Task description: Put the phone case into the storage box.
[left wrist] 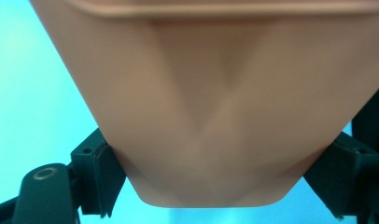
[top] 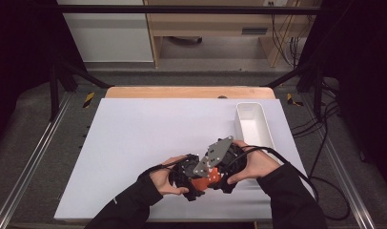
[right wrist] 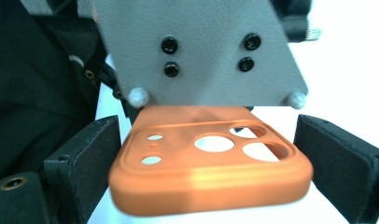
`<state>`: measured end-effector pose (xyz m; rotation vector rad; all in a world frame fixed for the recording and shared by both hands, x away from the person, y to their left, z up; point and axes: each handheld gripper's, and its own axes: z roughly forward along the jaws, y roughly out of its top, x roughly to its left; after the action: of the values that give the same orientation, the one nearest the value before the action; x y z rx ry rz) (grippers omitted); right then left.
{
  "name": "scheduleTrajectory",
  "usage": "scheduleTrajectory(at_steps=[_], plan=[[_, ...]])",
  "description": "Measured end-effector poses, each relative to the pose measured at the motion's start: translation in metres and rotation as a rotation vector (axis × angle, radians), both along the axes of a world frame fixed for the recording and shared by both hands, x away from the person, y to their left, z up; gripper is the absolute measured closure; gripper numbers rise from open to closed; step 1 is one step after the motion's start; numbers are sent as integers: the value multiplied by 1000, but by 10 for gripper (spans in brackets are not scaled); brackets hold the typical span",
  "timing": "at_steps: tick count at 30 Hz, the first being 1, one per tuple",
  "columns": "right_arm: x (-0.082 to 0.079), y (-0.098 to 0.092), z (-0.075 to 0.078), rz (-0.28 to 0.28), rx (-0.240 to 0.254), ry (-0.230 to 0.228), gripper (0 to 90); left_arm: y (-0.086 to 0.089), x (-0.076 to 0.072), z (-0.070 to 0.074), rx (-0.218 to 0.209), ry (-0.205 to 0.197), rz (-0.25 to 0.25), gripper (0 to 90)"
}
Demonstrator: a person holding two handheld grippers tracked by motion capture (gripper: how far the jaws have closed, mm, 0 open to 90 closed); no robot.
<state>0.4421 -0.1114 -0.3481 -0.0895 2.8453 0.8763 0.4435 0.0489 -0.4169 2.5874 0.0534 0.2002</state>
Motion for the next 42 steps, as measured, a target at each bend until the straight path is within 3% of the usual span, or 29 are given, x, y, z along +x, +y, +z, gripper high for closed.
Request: scheduleTrajectory(at_steps=[1,6,18,31,42], plan=[[-1,-2,2,-1,21,-3,45,1,0,0,1,2,4,158],[-2,-10,7,-39,61,-19,34,7,1,0,-10,2,14,158],[-4,-37,-3,-95,198,-8,22,24,6,-1,-59,-4,29,158],[-9,-44,-18,-128,338,-6,23,37,9,-3,-180,31,36,157],[-11,-40,-25,-132,385,-2,29,40,9,-1,-256,35,22,157]])
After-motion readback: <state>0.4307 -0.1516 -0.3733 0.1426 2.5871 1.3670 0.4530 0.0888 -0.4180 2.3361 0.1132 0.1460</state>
